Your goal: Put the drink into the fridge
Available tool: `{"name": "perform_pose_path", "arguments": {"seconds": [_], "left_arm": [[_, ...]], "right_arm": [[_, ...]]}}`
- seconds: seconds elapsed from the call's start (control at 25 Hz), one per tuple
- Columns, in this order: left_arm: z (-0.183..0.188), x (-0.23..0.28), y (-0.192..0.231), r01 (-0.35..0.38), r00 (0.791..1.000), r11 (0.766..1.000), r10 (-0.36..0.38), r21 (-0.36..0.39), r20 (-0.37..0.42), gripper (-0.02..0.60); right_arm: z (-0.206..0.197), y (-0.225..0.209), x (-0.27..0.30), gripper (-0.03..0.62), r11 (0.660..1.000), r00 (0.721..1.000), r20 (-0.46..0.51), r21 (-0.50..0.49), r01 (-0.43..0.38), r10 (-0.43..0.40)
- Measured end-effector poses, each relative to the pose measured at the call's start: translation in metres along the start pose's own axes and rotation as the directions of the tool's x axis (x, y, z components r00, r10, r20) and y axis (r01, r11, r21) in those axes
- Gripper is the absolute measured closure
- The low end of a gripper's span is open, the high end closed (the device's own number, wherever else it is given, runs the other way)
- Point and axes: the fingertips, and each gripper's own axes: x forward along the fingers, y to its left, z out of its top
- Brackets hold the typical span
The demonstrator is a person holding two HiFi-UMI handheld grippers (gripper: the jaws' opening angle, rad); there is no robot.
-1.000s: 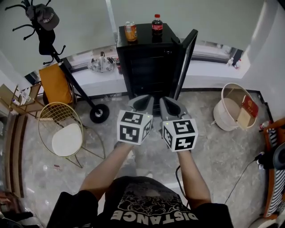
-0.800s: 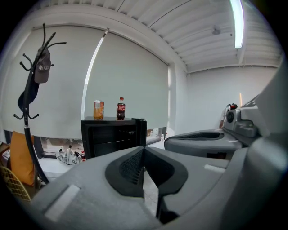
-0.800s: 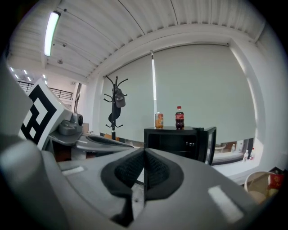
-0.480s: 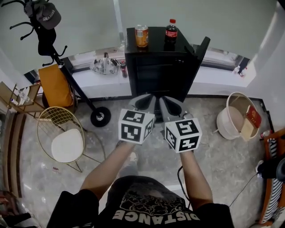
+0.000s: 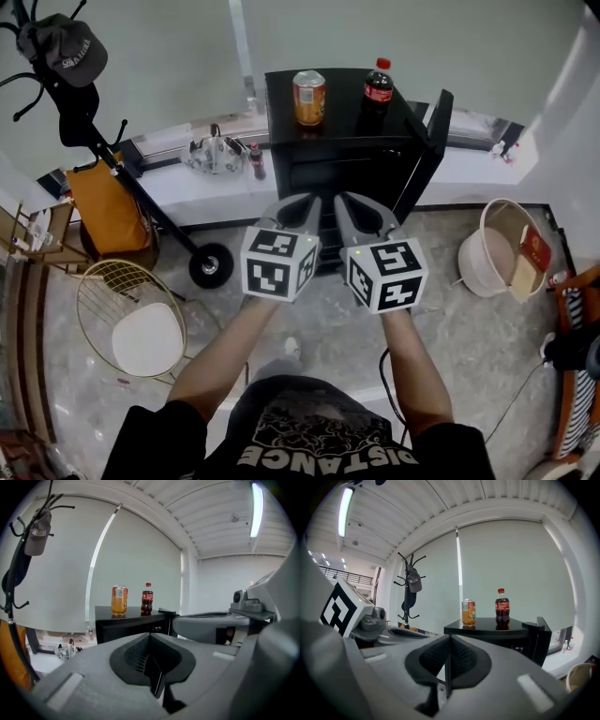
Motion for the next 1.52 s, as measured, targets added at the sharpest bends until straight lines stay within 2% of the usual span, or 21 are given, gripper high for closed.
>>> {"name": "perform_pose_path", "arguments": {"seconds": [0.64, 0.88, 1.12, 1.52], "left_arm": [[0.046, 0.049, 0.091, 0.048, 0.998, 0.998, -0.049, 0.039, 0.040, 0.577], [0.055, 0.068, 0.114, 0.059, 0.997, 0.997, -0.061, 0.041, 0.054, 0.577], [0.063, 0.080, 0.127, 0.049, 0.996, 0.998, -0.052, 0.042, 0.066, 0.577], [0.074, 0.095, 0.154, -0.027, 0.997, 0.998, 0.022, 0.057, 0.080, 0.577]], "right_arm": [[0.043, -0.017, 0.115, 0.562, 0.996, 0.996, 0.022, -0.004, 0.088, -0.088], [0.049, -0.027, 0.144, 0.499, 0.993, 0.993, 0.021, -0.008, 0.119, -0.118], [0.054, -0.043, 0.163, 0.480, 0.990, 0.990, 0.043, 0.010, 0.138, -0.138], [0.064, -0.064, 0.194, 0.372, 0.994, 0.993, 0.027, 0.007, 0.113, -0.113]]}}
